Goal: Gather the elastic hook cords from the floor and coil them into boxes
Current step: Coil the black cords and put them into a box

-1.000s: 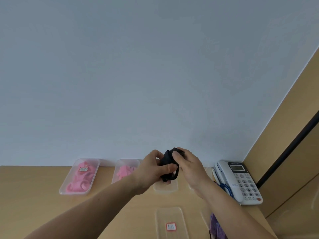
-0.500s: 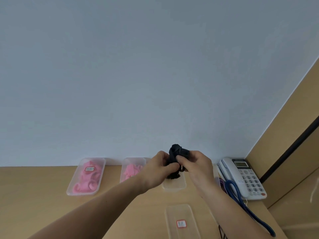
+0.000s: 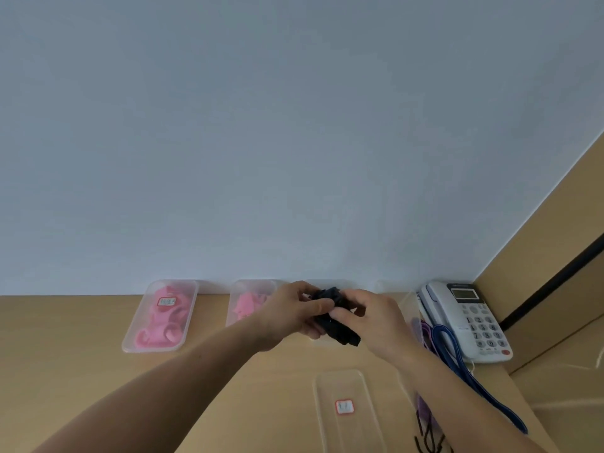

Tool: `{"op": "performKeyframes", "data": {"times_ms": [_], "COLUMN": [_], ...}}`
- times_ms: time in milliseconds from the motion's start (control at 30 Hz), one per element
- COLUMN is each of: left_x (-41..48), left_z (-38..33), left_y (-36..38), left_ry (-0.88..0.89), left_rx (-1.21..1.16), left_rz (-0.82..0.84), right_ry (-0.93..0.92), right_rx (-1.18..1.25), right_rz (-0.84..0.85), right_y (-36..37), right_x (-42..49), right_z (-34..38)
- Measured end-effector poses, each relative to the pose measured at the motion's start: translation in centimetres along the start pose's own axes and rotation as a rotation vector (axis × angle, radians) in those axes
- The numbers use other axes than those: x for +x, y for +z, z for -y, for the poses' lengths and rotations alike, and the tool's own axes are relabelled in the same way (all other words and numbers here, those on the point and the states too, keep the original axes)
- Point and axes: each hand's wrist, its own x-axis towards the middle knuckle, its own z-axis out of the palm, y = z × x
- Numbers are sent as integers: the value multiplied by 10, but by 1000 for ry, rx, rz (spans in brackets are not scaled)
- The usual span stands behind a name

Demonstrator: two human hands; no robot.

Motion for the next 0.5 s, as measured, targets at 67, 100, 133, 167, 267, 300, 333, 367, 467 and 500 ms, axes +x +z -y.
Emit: {"op": "performKeyframes", "data": {"times_ms": [67,100,133,167,267,300,333,367,467,500], "left_x": [10,16,22,27,45,51,56,61,75,77], "left_z": [4,5,7,8,13,15,16,18,28,33], "left_y": [4,6,8,11,20,23,25,26,26,25], "left_ry": [-41,-60,-77,-91,-122,-128,-132,-135,-157,-169], "left_rx": [-67,-99,-125,-149,-231,-241,-231,-205,-69,29], "left_rz": [-35,-51,-64,-74,-117,-147,-180,-212,-295,-325], "right_ry": [-38,-54,-67,-73,-98,-114,-132,-152,-243,-287], "right_rx": [-13,-36,-57,-73,-104,-125,-150,-182,-274,-309], "right_rz": [106,153,189,215,272,294,317,342,443,486], "right_y": [-4,-6,-9,-13,-23,-26,-28,-29,-26,-22], "right_x": [7,11,16,23,47,56,67,77,107,116], "right_z": [-10,-16,-23,-29,-46,-52,-58,-63,-78,-82]}}
